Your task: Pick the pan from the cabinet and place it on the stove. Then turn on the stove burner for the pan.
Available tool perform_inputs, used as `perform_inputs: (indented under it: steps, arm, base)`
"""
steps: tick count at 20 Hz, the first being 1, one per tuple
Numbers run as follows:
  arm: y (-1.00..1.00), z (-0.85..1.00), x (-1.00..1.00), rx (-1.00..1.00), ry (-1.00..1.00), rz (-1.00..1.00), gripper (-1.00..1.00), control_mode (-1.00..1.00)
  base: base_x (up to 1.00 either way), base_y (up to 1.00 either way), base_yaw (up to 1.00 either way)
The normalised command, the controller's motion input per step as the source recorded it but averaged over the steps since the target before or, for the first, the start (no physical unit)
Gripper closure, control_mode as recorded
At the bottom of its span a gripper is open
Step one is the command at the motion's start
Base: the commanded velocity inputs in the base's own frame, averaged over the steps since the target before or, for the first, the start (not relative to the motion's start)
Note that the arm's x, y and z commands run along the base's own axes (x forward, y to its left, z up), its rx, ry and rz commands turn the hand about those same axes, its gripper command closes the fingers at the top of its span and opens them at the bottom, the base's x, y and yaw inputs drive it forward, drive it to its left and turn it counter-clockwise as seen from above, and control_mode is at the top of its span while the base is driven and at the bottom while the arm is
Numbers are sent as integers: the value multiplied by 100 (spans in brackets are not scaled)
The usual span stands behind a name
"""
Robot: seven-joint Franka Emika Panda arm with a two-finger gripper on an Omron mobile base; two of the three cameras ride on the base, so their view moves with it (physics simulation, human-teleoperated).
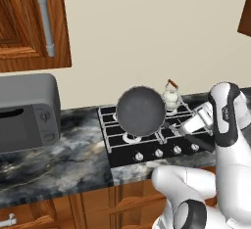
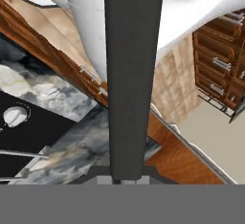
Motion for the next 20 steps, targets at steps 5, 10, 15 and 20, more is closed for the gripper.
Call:
perform_inputs:
  steps: [5, 10, 15, 20]
  arm:
    - [4, -20, 45, 11, 25, 0, 100, -100]
    - [0, -24, 35, 12, 19, 0, 100, -100]
    - [2, -28, 34, 9, 17, 0, 100, -100]
    - [2, -23, 23, 5, 18, 0, 100, -100]
  base:
    - [0, 0, 0]
    - [0, 0, 0]
    - [0, 0, 0]
    - [0, 0, 0]
